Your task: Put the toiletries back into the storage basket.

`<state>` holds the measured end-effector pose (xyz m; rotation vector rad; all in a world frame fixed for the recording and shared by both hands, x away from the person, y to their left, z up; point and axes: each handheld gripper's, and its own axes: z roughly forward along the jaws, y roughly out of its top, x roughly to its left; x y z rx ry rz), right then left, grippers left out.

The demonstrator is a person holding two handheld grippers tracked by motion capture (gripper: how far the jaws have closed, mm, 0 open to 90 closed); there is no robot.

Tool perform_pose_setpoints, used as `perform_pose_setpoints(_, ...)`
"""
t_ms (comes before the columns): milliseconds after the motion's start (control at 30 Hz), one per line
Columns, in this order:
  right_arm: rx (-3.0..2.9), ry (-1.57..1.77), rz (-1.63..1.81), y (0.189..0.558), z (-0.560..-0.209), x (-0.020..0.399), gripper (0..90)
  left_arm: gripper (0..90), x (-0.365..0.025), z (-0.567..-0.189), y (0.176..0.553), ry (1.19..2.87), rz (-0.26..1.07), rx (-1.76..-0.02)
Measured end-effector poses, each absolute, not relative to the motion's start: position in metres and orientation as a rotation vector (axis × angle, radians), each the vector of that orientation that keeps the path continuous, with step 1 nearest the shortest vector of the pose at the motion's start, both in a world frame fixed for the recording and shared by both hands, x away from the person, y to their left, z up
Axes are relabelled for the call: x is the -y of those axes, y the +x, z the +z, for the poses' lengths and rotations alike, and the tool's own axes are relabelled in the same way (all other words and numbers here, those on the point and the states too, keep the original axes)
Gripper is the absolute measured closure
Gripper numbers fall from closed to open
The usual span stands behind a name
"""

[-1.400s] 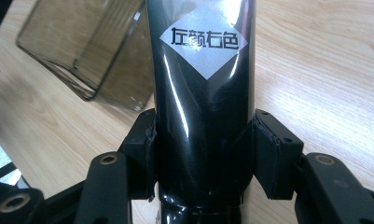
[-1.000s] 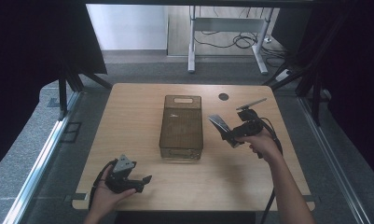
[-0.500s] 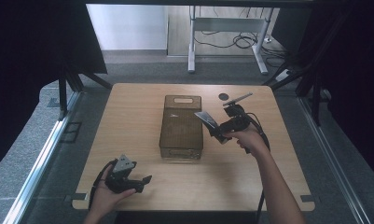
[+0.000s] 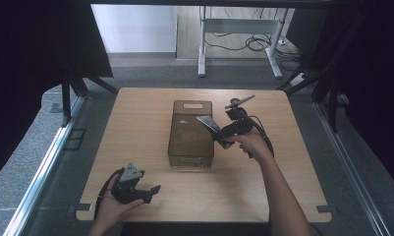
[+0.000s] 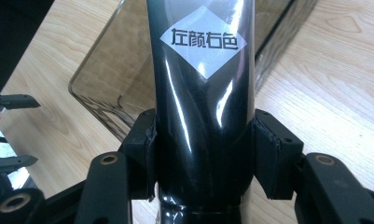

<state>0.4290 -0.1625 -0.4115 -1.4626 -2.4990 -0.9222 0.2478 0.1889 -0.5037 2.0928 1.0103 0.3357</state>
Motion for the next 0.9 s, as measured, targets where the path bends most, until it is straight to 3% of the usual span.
perform_pose_setpoints(900,2.491,-1.475,-0.88,0.441,-0.416,0.138,47.8,18.7,-0.188,-0.506,0.249,2.098,0.332,-1.009)
